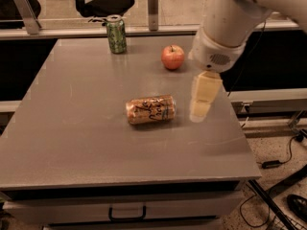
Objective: Pick orange can
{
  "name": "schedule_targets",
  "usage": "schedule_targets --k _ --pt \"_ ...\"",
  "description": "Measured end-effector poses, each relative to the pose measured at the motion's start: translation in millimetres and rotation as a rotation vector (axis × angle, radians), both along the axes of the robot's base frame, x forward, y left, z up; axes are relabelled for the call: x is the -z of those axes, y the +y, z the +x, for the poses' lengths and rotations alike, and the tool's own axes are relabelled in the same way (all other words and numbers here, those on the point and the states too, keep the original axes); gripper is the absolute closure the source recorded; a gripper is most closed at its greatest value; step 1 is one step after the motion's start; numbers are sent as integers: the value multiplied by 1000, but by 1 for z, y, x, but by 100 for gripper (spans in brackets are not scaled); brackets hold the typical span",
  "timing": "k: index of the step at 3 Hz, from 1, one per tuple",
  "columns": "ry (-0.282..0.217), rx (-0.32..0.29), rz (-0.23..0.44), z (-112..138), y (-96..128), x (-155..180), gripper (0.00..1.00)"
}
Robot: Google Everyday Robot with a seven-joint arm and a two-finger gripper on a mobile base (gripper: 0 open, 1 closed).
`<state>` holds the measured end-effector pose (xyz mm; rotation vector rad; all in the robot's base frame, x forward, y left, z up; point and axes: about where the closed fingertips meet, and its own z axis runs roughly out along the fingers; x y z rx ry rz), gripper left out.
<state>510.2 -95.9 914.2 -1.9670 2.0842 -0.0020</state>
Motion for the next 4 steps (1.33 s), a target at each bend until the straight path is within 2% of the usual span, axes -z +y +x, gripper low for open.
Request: schedule_targets --k 1,2,3,4 --pt "20 -53 -19 13 32 16 0" --pt "63 -118 -45 15 66 42 0" --pt "92 -153 -57 11 83 56 0" --pt "110 -169 -71 2 94 67 19"
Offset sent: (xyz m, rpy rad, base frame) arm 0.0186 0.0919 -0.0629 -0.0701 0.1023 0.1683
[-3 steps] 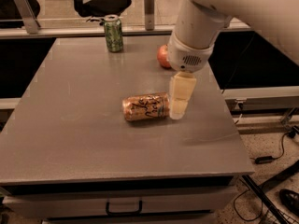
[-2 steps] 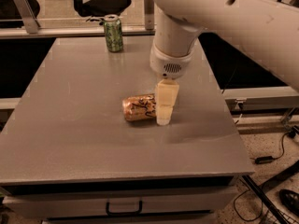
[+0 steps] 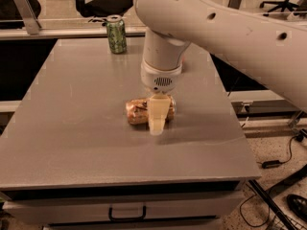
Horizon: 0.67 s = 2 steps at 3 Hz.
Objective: Pick orange can
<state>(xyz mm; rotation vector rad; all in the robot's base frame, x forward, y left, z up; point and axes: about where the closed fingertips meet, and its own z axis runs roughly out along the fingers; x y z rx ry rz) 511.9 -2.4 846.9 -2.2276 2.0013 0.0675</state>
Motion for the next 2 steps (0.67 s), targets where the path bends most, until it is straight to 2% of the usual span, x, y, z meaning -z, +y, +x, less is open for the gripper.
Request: schedule_targets --k 1,2 --pt "3 -4 -18 -3 3 2 50" --pt "9 -4 -38 -2 2 -3 72"
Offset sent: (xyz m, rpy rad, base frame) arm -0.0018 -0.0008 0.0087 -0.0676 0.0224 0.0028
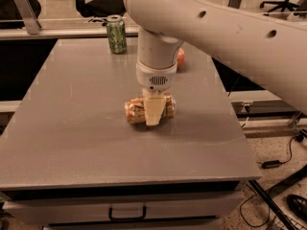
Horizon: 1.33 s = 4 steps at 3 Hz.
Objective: Pick orange can
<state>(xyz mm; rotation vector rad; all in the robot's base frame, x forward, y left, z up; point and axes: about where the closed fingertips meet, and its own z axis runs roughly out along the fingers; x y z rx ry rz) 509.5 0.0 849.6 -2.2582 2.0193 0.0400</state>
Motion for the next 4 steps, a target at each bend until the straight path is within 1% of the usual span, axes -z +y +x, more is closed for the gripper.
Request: schedule_targets --k 1,3,4 --pt "-8 -21 -3 6 1 -27 100" --pt "-56 -73 13 16 7 -76 100" --pt "-108 -126 32 24 17 -112 100"
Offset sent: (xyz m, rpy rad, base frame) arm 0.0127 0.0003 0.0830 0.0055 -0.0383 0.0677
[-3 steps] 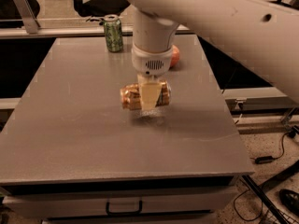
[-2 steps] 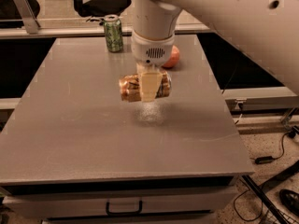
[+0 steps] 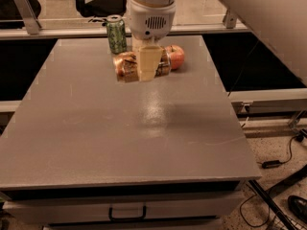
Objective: Pick orange can
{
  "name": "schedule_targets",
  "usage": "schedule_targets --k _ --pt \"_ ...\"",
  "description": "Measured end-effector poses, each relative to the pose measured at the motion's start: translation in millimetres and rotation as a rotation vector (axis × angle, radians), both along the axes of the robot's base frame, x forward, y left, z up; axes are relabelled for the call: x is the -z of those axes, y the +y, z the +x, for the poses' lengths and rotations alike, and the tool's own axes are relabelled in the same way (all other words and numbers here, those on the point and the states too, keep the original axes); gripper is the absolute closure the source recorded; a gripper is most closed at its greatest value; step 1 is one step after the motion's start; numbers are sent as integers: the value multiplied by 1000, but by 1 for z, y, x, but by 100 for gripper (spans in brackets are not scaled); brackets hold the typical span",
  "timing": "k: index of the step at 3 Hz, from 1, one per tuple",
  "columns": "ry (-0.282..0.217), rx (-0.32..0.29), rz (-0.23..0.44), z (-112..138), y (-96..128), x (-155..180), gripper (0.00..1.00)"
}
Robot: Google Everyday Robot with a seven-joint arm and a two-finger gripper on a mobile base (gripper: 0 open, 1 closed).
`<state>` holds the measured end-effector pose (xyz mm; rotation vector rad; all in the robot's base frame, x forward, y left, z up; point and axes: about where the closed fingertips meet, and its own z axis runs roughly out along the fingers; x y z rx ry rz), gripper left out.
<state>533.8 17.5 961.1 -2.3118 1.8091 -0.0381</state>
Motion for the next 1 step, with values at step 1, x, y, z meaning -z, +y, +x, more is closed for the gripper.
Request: schedule_targets --k 1 --pt "0 0 0 0 0 0 100"
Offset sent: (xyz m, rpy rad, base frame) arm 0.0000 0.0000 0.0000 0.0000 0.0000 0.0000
